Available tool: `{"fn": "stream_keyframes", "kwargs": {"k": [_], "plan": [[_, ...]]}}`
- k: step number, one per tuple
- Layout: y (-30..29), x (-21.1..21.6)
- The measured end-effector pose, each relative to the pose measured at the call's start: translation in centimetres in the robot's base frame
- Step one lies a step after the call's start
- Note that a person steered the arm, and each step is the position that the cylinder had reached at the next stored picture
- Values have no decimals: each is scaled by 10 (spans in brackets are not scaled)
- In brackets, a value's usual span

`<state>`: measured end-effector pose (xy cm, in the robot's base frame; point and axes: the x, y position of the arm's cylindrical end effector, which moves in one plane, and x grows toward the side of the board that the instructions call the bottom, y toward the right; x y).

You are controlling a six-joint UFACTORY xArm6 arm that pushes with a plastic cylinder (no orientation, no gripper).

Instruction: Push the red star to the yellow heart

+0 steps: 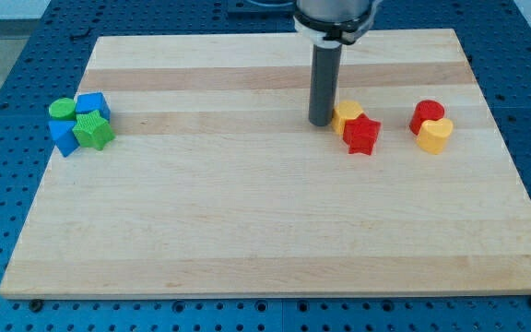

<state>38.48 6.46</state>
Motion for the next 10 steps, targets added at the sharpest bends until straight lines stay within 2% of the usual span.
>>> {"fn": "stream_keyframes", "kwargs": {"k": [2,3,5,6,8,10], "plan": [[49,-2],[49,-2],[-39,10],[-63,27],[-53,39],[-12,39]]}}
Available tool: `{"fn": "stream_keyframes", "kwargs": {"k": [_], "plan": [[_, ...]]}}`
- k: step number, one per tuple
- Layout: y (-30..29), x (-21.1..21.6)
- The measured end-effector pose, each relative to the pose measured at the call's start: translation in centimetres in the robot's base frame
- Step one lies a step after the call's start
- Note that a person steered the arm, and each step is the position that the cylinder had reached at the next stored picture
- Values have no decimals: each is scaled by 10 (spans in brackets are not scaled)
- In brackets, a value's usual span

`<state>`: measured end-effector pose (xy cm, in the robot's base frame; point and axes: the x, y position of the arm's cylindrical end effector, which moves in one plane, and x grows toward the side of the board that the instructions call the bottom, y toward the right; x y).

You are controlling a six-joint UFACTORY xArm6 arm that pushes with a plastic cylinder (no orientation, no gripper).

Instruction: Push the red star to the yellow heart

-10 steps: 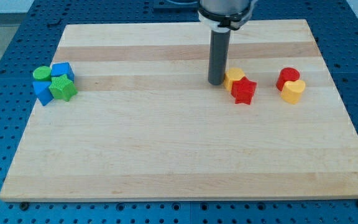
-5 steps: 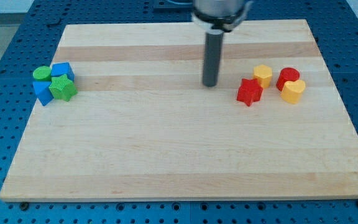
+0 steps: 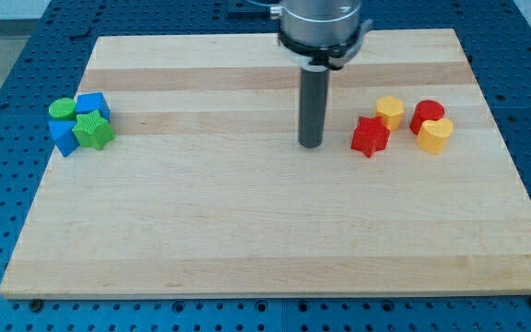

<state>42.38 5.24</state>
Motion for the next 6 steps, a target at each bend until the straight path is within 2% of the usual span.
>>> {"fn": "stream_keyframes", "kwargs": {"k": [4,6], "plan": [[81,0],[79,1]]}}
